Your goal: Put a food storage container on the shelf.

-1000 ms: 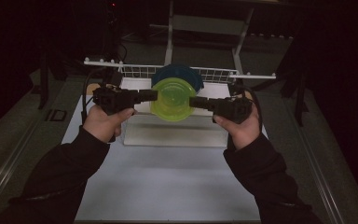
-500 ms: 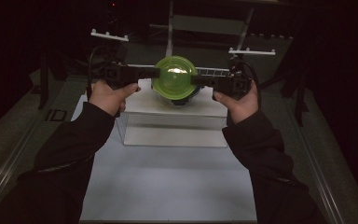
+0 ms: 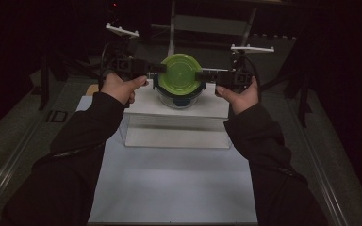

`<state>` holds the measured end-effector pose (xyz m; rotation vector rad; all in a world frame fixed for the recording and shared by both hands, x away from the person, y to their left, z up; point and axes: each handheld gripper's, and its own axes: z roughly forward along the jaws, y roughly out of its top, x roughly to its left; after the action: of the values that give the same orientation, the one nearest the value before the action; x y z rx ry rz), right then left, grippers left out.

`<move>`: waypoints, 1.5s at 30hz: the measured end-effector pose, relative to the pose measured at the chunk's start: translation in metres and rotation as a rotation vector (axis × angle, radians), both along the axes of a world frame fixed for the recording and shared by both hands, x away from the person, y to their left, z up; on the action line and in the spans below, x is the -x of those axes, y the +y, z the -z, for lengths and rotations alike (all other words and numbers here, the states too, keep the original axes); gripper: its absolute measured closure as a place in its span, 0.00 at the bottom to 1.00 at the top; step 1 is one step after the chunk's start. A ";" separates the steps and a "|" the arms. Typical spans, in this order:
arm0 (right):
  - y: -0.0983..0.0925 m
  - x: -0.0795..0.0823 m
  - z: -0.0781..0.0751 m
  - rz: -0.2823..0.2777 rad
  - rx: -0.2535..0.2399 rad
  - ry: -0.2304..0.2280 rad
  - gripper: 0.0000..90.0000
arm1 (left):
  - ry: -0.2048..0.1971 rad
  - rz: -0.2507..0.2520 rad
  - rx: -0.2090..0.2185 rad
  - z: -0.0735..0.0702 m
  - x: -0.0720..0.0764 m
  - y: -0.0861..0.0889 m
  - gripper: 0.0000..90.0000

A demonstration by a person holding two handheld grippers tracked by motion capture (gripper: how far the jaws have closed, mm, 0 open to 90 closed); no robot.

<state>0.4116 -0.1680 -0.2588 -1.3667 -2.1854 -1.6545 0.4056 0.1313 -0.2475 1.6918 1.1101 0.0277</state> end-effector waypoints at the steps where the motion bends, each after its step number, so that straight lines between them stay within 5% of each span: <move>1: 0.000 -0.002 0.000 0.001 -0.002 0.009 0.89 | 0.010 0.002 0.006 0.000 -0.002 0.000 0.88; 7: 0.005 -0.011 -0.005 0.040 0.057 0.019 0.85 | 0.027 -0.015 0.012 0.000 -0.014 -0.004 0.85; 11: 0.007 -0.017 -0.003 0.063 0.058 0.044 0.81 | 0.035 -0.037 0.038 0.004 -0.019 -0.003 0.82; 18: 0.011 -0.024 -0.002 0.084 0.037 0.073 0.69 | 0.087 -0.004 0.051 0.012 -0.027 -0.004 0.72; 28: 0.016 -0.028 -0.001 0.078 0.035 0.097 0.57 | 0.097 0.002 0.074 0.015 -0.024 -0.004 0.66; 33: 0.016 -0.029 -0.002 0.088 0.037 0.081 0.45 | 0.098 -0.002 0.076 0.014 -0.021 -0.004 0.52; 40: 0.014 -0.027 -0.005 0.071 0.055 0.037 0.31 | 0.048 0.005 0.077 0.017 -0.018 -0.002 0.36; 45: 0.013 -0.022 -0.008 0.018 0.070 -0.012 0.23 | -0.077 0.043 0.080 0.018 -0.006 0.001 0.19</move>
<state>0.4335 -0.1551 -0.2509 -1.4007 -2.2654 -1.6108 0.4119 0.1327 -0.2651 1.6295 1.0051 0.0211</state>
